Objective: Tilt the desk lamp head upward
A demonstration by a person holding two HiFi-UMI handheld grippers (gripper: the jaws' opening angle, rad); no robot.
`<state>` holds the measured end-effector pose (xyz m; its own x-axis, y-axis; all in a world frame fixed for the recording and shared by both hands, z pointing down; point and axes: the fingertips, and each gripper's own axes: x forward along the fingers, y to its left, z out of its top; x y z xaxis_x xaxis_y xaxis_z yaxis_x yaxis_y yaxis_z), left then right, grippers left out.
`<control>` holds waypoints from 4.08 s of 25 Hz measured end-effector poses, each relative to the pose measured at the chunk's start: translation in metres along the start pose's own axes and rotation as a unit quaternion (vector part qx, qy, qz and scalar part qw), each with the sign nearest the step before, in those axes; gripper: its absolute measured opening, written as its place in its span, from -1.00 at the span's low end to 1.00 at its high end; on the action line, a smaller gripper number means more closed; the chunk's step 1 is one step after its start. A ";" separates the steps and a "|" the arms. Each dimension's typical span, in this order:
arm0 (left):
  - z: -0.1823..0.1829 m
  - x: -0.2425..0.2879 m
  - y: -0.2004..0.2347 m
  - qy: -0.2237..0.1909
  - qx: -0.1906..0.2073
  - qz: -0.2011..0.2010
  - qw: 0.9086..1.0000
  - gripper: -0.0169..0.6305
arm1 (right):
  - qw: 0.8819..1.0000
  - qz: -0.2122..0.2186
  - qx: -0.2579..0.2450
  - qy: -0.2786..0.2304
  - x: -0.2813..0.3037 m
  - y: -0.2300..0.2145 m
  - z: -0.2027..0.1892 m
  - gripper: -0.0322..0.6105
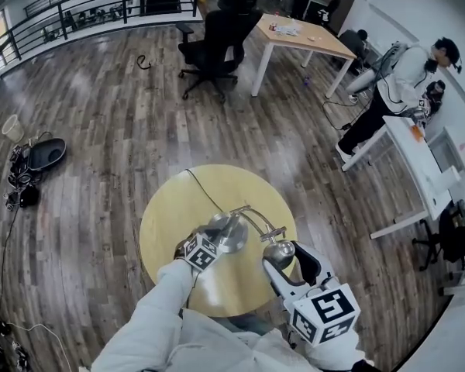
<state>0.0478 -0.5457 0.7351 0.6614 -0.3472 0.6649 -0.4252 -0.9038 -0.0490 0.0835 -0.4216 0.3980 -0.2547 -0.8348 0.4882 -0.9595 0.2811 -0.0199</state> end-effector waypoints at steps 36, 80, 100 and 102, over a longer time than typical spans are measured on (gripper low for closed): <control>0.020 -0.011 0.013 -0.047 -0.099 0.061 0.992 -0.95 | 0.990 0.128 0.049 -0.035 0.016 -0.030 0.069 -0.05; 0.102 -0.239 -0.151 -0.290 -0.253 0.068 0.920 -0.95 | 0.976 -0.034 0.197 -0.087 -0.028 -0.058 -0.165 -0.86; 0.091 -0.299 -0.320 -0.304 -0.268 0.143 0.903 -0.95 | 0.981 0.035 0.173 -0.078 -0.170 -0.029 -0.237 -0.86; 0.091 -0.305 -0.325 -0.305 -0.262 0.143 0.904 -0.95 | 0.981 0.037 0.173 -0.081 -0.175 -0.022 -0.238 -0.86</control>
<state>0.0402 -0.1691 0.4802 0.6275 -0.7662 0.1387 -0.7618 -0.5673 0.3126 0.1776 -0.1691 0.5209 -0.3144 -0.8901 0.3300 -0.9139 0.1896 -0.3591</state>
